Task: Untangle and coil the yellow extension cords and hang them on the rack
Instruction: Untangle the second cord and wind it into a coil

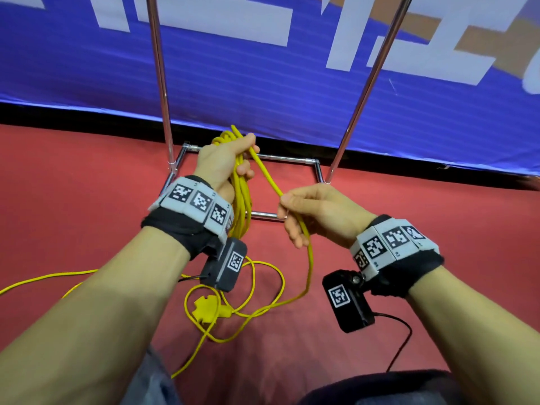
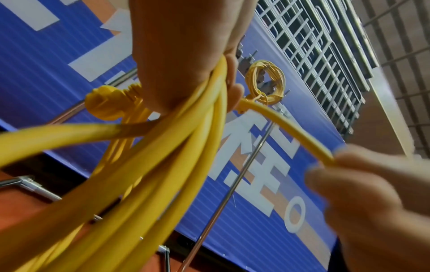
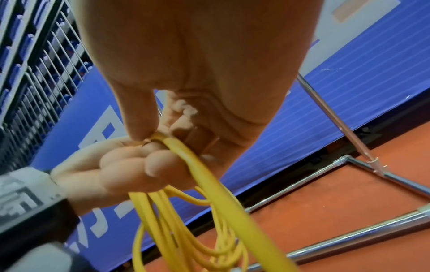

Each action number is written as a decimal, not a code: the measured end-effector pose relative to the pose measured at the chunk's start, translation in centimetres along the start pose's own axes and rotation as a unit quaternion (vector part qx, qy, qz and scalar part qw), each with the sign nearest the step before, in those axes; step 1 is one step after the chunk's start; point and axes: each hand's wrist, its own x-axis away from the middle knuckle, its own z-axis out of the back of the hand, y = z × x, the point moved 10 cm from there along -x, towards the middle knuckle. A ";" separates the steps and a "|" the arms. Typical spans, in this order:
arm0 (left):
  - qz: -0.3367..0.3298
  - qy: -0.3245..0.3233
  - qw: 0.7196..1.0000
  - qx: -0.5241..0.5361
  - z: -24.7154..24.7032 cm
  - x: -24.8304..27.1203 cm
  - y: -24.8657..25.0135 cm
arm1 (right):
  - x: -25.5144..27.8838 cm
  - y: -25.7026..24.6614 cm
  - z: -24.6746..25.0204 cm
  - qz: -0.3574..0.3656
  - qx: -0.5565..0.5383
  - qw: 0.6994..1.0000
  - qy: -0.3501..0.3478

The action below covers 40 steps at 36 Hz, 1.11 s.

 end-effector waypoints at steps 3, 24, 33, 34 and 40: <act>-0.005 0.022 0.999 -0.031 -0.7 0.6 -0.7 | -0.7 -1.2 -1.0 0.015 -0.017 1.000 -0.006; -0.078 0.034 0.996 -0.020 0.0 0.2 2.1 | 0.4 1.1 -1.1 -0.051 -0.032 0.997 -0.049; -0.030 0.047 0.997 -0.048 -1.0 0.8 -1.2 | -1.5 -0.9 -1.9 -0.006 -0.046 0.999 -0.027; -0.026 0.050 0.998 -0.035 -1.0 0.8 -1.3 | -1.5 -0.7 -1.7 -0.009 -0.043 0.999 -0.020; 0.018 0.016 0.999 0.044 -1.8 0.9 -1.4 | -0.8 0.4 -0.1 -0.021 -0.043 0.999 0.005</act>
